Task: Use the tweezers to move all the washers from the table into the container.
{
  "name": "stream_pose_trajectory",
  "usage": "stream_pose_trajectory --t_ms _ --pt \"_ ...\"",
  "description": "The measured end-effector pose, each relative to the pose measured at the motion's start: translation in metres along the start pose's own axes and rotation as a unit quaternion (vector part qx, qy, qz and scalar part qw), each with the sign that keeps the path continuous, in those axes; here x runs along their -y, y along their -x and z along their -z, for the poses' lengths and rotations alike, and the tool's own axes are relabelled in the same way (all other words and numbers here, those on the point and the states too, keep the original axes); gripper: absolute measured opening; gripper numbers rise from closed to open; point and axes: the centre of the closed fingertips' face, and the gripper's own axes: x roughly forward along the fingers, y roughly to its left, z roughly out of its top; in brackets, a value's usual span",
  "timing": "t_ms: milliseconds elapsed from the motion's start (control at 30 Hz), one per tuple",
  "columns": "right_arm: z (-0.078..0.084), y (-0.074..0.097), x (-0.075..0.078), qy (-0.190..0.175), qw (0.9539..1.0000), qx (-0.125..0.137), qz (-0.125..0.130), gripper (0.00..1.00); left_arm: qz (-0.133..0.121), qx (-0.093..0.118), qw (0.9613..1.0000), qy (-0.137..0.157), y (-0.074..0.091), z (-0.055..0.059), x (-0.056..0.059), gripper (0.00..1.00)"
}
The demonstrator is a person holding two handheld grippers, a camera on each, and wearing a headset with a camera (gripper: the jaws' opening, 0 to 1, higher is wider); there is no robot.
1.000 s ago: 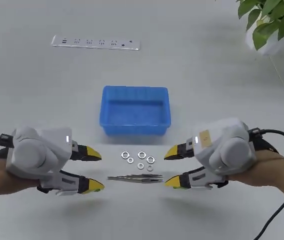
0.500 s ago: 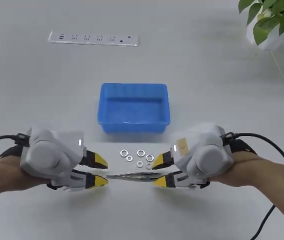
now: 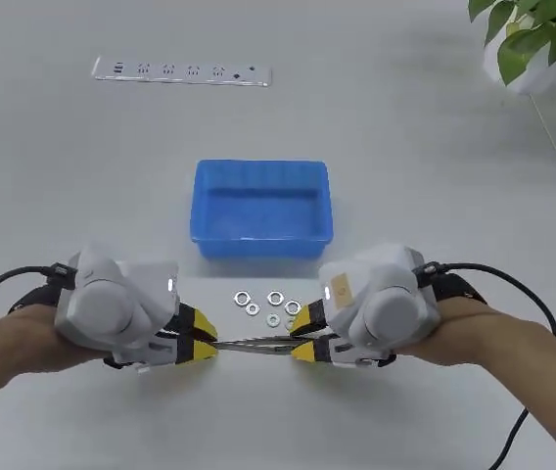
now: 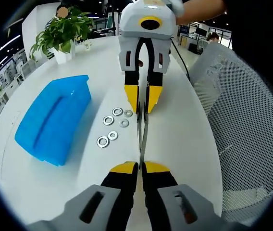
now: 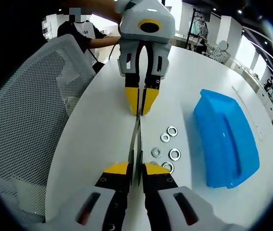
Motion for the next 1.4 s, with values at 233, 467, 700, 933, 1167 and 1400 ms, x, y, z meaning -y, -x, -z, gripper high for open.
stream_pose_trajectory --t_ms 233,467,700,933,1167,1400 --pt "0.0 -0.001 -0.001 0.002 1.0 0.0 0.001 0.12 0.002 -0.001 1.0 -0.002 -0.001 -0.001 0.0 0.07" --pt "0.0 -0.001 -0.001 0.001 1.0 -0.002 0.002 0.11 0.007 -0.005 0.9999 -0.007 -0.001 -0.001 0.003 0.06" --pt "0.001 -0.001 -0.003 -0.001 1.0 -0.004 0.0 0.12 0.008 -0.003 0.9999 -0.01 0.004 -0.006 0.005 0.06" --pt "-0.001 0.001 -0.003 -0.004 1.0 -0.001 0.002 0.12 0.006 0.004 0.9999 -0.015 0.014 -0.016 0.008 0.06" --pt "-0.005 0.001 -0.004 -0.002 1.0 0.003 0.006 0.12 0.003 0.012 0.9997 -0.021 0.027 -0.032 0.01 0.06" --pt "-0.01 0.003 -0.007 -0.002 0.9999 0.009 0.009 0.12 0.001 0.018 0.9994 -0.031 0.038 -0.047 0.012 0.06"
